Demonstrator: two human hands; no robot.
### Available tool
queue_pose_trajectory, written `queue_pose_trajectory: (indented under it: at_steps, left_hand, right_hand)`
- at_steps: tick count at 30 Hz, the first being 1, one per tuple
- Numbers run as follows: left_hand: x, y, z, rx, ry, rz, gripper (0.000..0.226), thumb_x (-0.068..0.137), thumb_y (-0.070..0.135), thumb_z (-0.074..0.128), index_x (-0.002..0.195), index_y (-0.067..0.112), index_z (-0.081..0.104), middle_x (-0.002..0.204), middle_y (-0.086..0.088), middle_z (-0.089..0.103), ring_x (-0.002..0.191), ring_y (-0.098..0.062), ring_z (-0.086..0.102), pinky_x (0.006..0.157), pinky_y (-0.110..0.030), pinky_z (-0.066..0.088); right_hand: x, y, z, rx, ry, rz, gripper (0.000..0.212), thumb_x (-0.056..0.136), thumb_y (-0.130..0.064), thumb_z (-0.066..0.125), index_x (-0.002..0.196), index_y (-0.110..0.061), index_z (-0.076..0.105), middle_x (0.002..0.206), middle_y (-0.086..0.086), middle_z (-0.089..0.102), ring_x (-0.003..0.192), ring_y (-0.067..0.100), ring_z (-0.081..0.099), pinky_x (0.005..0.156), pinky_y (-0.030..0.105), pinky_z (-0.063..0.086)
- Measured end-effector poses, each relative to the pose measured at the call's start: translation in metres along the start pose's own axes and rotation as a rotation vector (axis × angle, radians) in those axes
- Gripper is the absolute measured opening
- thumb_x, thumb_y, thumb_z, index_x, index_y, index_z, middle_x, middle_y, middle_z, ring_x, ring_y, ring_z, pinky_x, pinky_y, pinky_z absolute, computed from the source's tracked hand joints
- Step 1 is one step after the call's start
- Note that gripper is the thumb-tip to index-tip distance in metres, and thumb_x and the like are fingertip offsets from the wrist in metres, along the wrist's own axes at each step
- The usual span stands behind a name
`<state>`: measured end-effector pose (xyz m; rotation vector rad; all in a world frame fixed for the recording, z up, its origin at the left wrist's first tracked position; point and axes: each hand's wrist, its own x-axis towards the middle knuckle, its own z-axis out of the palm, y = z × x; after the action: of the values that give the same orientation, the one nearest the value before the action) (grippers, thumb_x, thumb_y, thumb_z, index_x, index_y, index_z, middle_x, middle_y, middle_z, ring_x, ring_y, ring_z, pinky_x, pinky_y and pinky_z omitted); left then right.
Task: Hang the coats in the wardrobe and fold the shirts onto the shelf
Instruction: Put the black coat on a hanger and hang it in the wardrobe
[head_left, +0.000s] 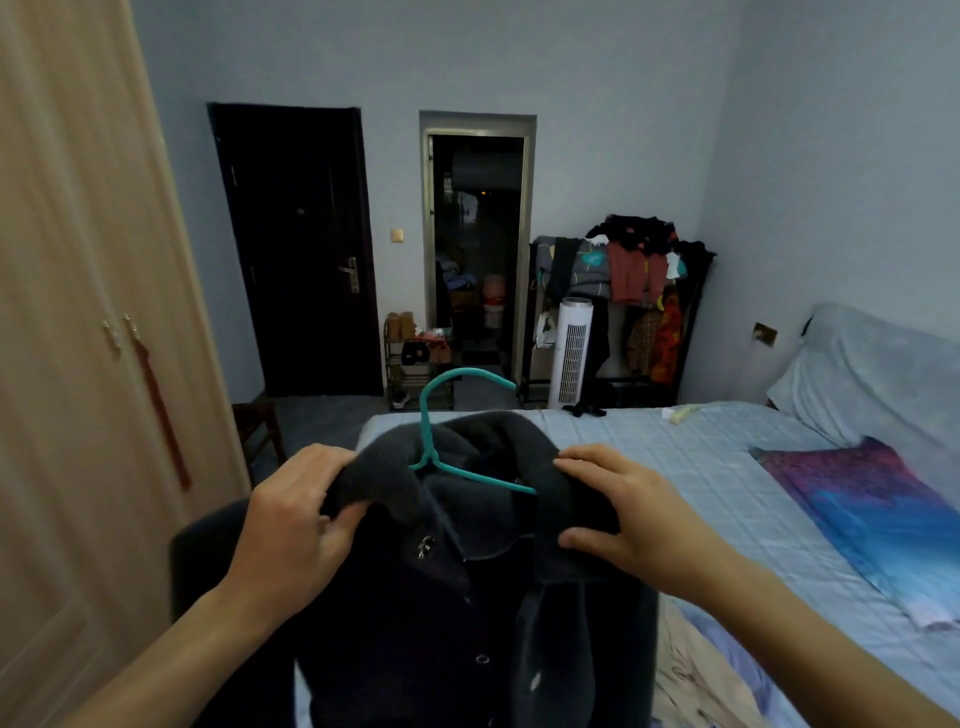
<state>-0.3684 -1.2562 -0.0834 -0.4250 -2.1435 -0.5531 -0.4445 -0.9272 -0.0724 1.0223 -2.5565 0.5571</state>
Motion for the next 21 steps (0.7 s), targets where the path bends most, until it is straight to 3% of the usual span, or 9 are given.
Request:
queue_pose_trajectory:
  at_steps: [7, 12, 17, 21]
  left_hand:
    - [-0.008, -0.002, 0.001, 0.028, -0.022, -0.018, 0.02, 0.08, 0.021, 0.067, 0.098, 0.011, 0.066, 0.091, 0.005, 0.062, 0.081, -0.008, 0.06, 0.076, -0.018, 0.046]
    - [-0.016, -0.001, -0.001, 0.02, -0.029, -0.023, 0.024, 0.083, 0.029, 0.059, 0.095, 0.01, 0.066, 0.09, 0.005, 0.062, 0.081, -0.007, 0.058, 0.076, -0.019, 0.046]
    - [-0.02, 0.003, -0.005, 0.014, -0.061, -0.03, 0.023, 0.085, 0.031, 0.06, 0.095, 0.01, 0.067, 0.09, 0.004, 0.063, 0.082, -0.011, 0.061, 0.075, -0.029, 0.049]
    - [-0.017, 0.004, -0.016, 0.028, -0.073, -0.04, 0.025, 0.086, 0.032, 0.06, 0.097, 0.011, 0.067, 0.091, 0.004, 0.063, 0.082, -0.012, 0.062, 0.074, -0.031, 0.05]
  right_hand:
    - [0.008, 0.0, 0.029, -0.089, -0.07, 0.016, 0.08, 0.081, -0.034, 0.073, 0.147, -0.023, 0.03, 0.149, -0.012, 0.026, 0.131, 0.012, 0.04, 0.109, 0.03, 0.039]
    - [0.007, 0.002, 0.048, -0.065, -0.053, 0.057, 0.074, 0.075, -0.036, 0.077, 0.14, -0.024, 0.042, 0.138, -0.009, 0.042, 0.117, 0.016, 0.053, 0.097, 0.032, 0.047]
    - [0.0, -0.008, 0.07, 0.019, 0.098, 0.063, 0.04, 0.079, -0.022, 0.069, 0.116, -0.02, 0.057, 0.112, -0.005, 0.056, 0.092, 0.021, 0.063, 0.076, 0.035, 0.053]
    - [0.003, -0.013, 0.066, 0.083, 0.218, 0.059, 0.035, 0.081, -0.02, 0.071, 0.113, -0.023, 0.058, 0.107, -0.01, 0.057, 0.091, 0.013, 0.06, 0.079, 0.03, 0.052]
